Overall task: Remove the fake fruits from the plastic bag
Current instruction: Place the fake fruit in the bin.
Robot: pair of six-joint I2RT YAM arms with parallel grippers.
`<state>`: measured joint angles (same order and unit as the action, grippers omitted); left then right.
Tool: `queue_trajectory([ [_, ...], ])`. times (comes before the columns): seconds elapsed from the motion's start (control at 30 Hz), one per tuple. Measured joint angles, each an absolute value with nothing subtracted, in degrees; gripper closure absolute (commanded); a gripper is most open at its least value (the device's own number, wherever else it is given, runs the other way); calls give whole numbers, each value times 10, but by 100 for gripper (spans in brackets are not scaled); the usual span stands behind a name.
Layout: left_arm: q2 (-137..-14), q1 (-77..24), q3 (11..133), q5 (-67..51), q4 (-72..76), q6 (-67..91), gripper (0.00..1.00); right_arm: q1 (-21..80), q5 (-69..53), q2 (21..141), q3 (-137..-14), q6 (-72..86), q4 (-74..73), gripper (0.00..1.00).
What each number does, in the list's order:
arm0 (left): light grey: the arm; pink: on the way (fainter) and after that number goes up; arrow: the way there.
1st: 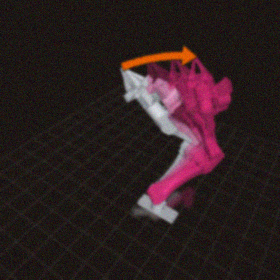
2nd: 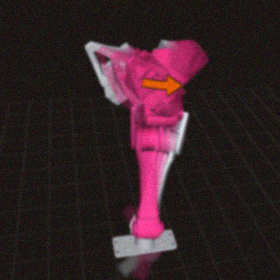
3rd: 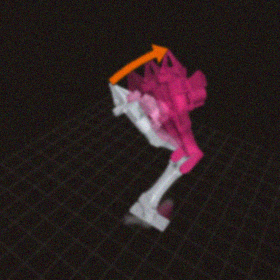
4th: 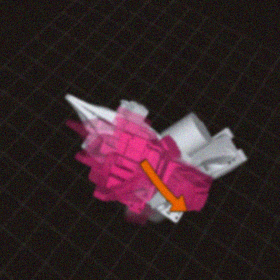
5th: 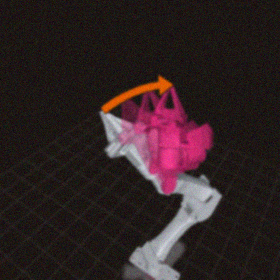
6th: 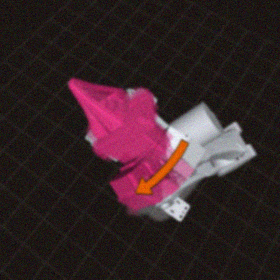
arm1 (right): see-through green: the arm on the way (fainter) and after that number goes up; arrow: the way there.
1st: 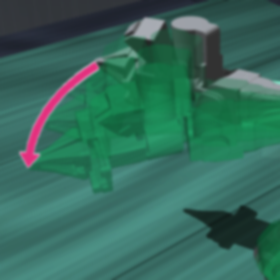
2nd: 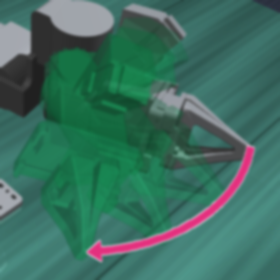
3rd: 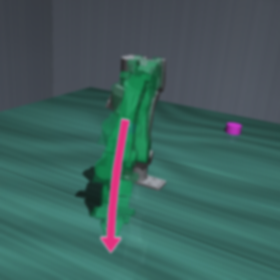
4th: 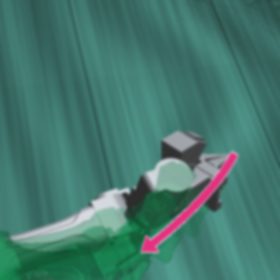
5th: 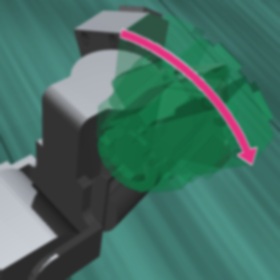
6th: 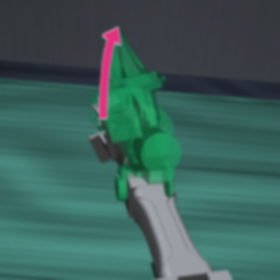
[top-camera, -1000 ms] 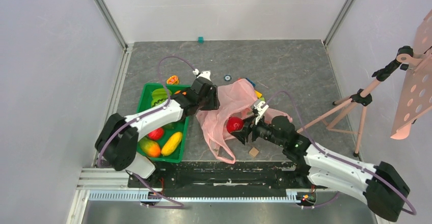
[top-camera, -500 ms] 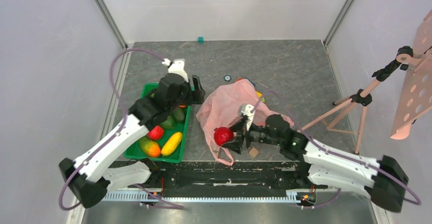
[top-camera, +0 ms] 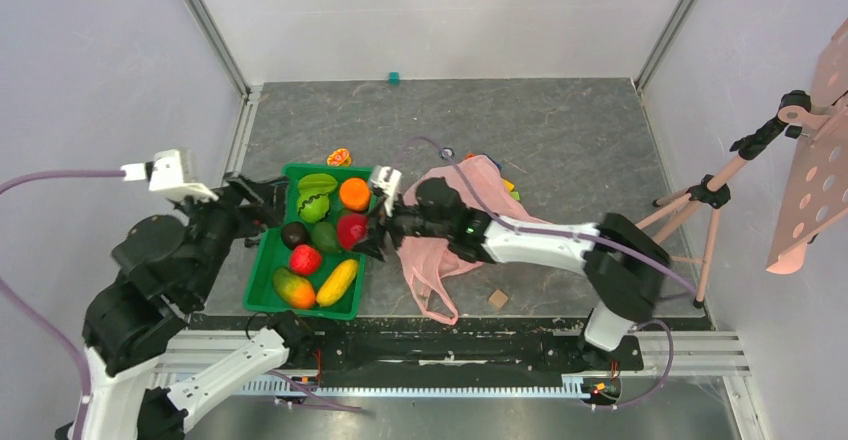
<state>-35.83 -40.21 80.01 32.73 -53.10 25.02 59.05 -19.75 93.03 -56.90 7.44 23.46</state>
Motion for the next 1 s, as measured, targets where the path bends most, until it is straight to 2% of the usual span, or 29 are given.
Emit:
queue_trajectory([
  [0.17, -321, -402, 808, 347, -551, 250, 13, 590, -196, 1085, -720, 65, 257, 48],
  [0.4, -319, -402, 808, 351, -572, 245, 12, 590, -152, 1242, -889, 50, 234, 48],
  [0.63, -316, -402, 801, 351, -574, 244, 11, 587, -74, 1284, -925, 23, 189, 48],
  [0.83, -312, -402, 787, 351, -573, 244, 11, 571, -58, 1299, -936, 20, 174, 48],
  [0.93, -312, -402, 783, 351, -574, 243, 11, 565, -59, 1329, -974, 18, 154, 44],
  [1.0, -312, -402, 781, 351, -573, 243, 11, 563, -64, 1348, -1000, 17, 143, 36],
])
